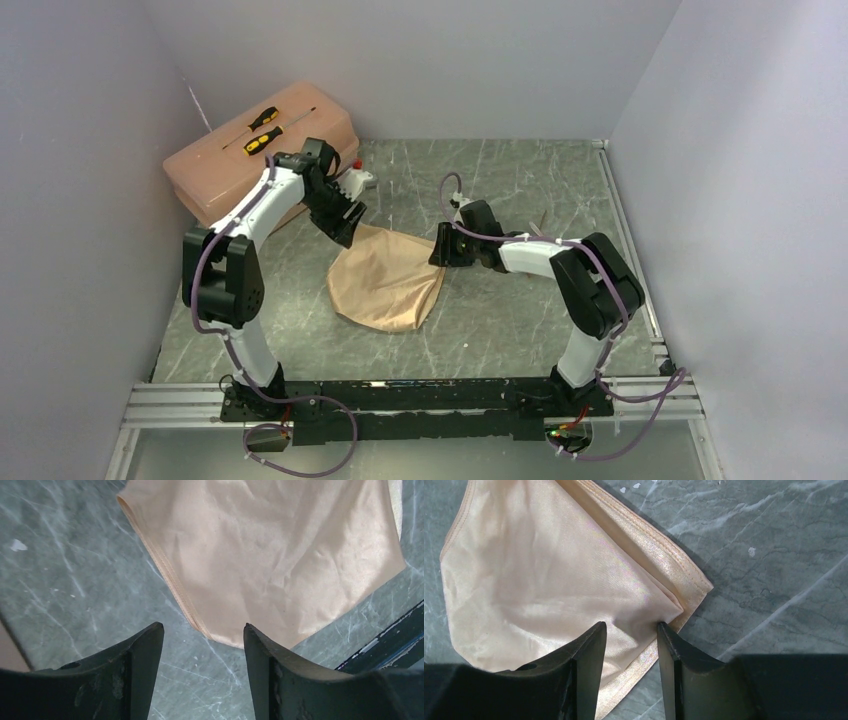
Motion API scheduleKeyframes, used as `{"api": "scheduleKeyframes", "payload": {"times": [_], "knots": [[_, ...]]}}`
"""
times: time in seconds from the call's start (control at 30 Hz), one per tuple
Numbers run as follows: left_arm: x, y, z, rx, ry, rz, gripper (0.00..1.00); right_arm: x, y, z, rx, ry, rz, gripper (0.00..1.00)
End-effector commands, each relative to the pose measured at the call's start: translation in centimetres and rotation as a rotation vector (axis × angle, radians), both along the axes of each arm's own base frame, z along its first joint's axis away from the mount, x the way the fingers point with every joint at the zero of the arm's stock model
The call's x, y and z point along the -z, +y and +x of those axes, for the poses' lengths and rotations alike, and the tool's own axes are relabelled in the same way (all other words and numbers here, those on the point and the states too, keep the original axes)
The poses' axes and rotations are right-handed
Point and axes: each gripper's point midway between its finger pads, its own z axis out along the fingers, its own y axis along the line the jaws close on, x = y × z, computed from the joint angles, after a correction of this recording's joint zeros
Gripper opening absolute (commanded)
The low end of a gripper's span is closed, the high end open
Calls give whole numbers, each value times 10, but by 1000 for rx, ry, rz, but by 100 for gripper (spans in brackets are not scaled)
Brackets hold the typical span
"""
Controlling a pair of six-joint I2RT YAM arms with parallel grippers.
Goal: Fold the napkin into a case and place the utensils inside
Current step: Turn over the napkin at the center of the board.
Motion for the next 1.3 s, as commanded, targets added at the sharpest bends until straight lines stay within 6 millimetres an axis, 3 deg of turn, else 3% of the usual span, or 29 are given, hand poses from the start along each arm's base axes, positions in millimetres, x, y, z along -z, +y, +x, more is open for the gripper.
{"api": "scheduleKeyframes", "payload": {"times": [0.0,0.2,0.33,0.57,0.83,1.27], "knots": [[5,-8,-11,24,7,-56,64,-15,4,20,15,-83,9,45],[37,-9,-38,40,45,-30,64,-12,-3,33,19,-104,-38,43],[41,-9,-38,39,50,-17,64,-11,-10,45,40,-115,-61,40],[26,-25,10,61,-65,-18,64,-10,-19,56,66,-132,-82,37],[62,-25,64,66,-101,90,63,-7,-22,62,74,-123,-82,37],[82,-24,98,-16,-144,129,56,-6,-14,41,51,-71,4,41]]}}
